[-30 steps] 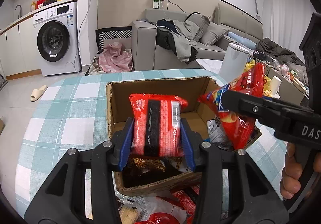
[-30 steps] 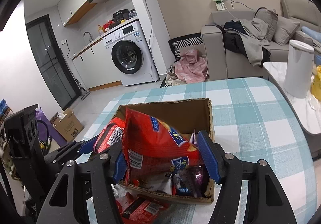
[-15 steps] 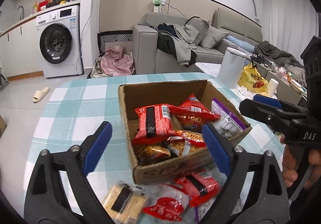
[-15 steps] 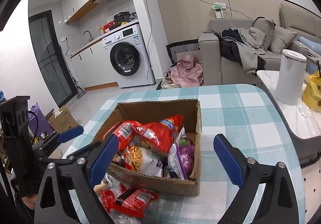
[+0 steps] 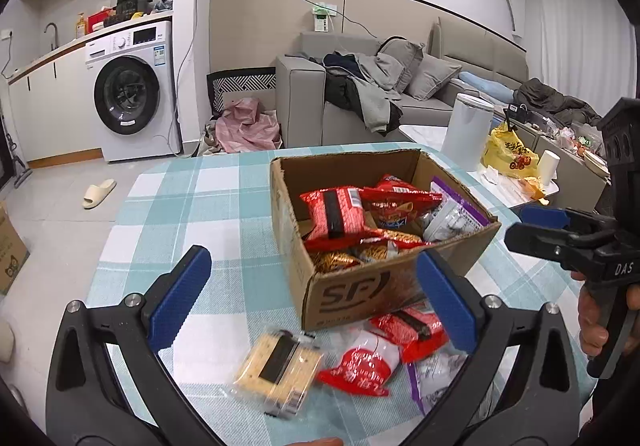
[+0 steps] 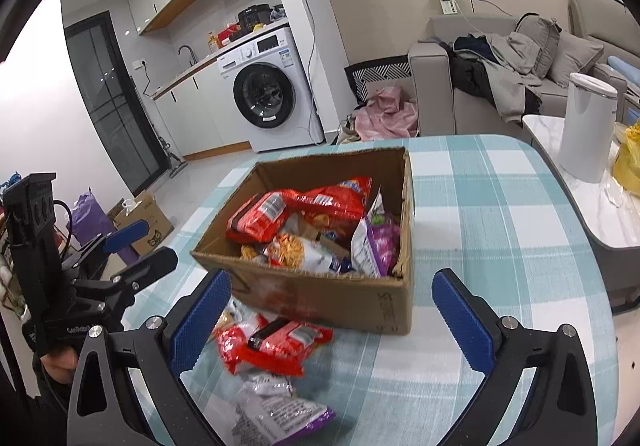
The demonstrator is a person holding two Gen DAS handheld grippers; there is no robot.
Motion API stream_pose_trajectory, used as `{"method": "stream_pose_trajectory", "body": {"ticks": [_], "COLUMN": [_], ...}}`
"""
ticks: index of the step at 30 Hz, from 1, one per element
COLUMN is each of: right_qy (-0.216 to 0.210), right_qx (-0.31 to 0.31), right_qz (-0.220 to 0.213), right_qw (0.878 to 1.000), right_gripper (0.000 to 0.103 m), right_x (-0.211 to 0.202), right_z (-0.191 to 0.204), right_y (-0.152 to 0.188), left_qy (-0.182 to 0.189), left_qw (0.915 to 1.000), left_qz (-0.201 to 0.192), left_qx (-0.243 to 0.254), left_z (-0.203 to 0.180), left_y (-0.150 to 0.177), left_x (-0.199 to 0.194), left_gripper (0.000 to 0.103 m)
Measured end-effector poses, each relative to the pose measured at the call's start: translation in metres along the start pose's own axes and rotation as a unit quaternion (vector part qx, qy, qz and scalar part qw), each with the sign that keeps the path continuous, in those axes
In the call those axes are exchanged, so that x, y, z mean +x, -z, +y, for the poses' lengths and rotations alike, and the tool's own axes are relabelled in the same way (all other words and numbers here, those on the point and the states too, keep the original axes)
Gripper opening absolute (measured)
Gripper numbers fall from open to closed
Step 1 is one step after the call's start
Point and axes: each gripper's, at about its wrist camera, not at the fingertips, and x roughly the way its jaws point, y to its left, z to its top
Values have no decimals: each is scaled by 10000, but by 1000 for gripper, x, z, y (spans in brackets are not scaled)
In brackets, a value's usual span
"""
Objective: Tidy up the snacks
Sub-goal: 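Move the left tool to the clear cracker pack while the right tool approaches the white-purple bag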
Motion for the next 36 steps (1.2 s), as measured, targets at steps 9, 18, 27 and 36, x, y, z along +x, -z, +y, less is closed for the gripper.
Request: {"method": "stream_pose_trajectory", "body": {"ticks": [9,18,27,36], "right_qy": [13,97,110,-36], "right_qx": [-98,-191,-245,-617], "right_qz": [142,532,821,1246], "right_qw": [9999,9984,9963,9903], "right_gripper": [102,102,102,102], "right_x": [-13,-10,-5,11], "right_z": [13,16,18,33], "right_y": [19,46,64,80], "left_qy": [7,-25,35,48], "left_qw": [9999,9992,9987,9980], "left_qz": [107,303,475,626], "left_qx": [131,256,168,113], "left_z": [-1,-5,-3,1], "left_y": [19,34,46,55], "left_x": [-18,-14,-13,-6], "left_gripper": [102,102,102,102]}}
